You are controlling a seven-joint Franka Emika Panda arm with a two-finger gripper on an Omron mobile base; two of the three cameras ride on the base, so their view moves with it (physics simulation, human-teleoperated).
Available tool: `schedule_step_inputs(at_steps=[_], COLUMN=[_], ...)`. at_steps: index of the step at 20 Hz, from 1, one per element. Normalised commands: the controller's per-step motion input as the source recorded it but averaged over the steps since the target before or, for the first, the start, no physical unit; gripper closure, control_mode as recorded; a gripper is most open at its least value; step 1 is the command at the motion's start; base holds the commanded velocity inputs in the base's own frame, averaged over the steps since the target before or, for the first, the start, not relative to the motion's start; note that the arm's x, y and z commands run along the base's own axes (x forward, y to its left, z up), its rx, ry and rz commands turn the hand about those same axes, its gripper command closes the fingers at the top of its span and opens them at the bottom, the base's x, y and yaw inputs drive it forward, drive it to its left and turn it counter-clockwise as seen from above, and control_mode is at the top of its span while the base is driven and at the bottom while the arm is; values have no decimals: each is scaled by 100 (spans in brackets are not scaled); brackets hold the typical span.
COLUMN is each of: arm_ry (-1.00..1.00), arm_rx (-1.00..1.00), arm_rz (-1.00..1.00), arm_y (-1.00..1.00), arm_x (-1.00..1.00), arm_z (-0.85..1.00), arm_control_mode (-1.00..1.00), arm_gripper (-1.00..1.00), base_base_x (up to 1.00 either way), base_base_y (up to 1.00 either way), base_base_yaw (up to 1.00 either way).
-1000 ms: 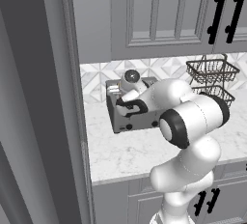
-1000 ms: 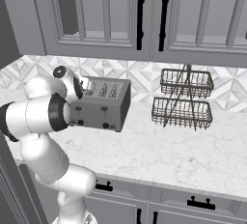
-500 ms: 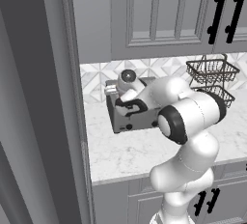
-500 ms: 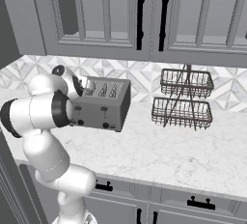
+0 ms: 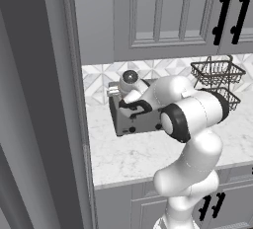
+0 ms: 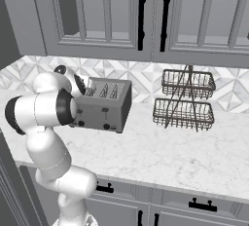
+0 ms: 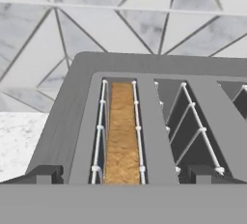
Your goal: Start the toaster. Once the lever pops up, take the bread to the plate on the dining counter.
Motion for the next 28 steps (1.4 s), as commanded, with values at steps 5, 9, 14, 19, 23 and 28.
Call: schedule_step_inputs(at_steps=[5, 9, 14, 19, 23, 28], arm_ry=[0, 0, 0, 0, -3, -13], arm_rx=[0, 0, 0, 0, 1, 1], arm_rz=[0, 0, 0, 0, 0, 0], arm_y=[0, -9, -15, -7, -3, 0], arm_x=[7, 0, -11, -1, 0, -15], arm_z=[-6, -6, -11, 0, 0, 4], arm_control_mode=[-100, -100, -100, -100, -100, -100], arm_gripper=[-100, 100, 100, 100, 100, 100], base_base_x=[0, 0, 0, 0, 0, 0], base_base_y=[0, 0, 0, 0, 0, 0], base_base_yaw=[0, 0, 0, 0, 0, 0])
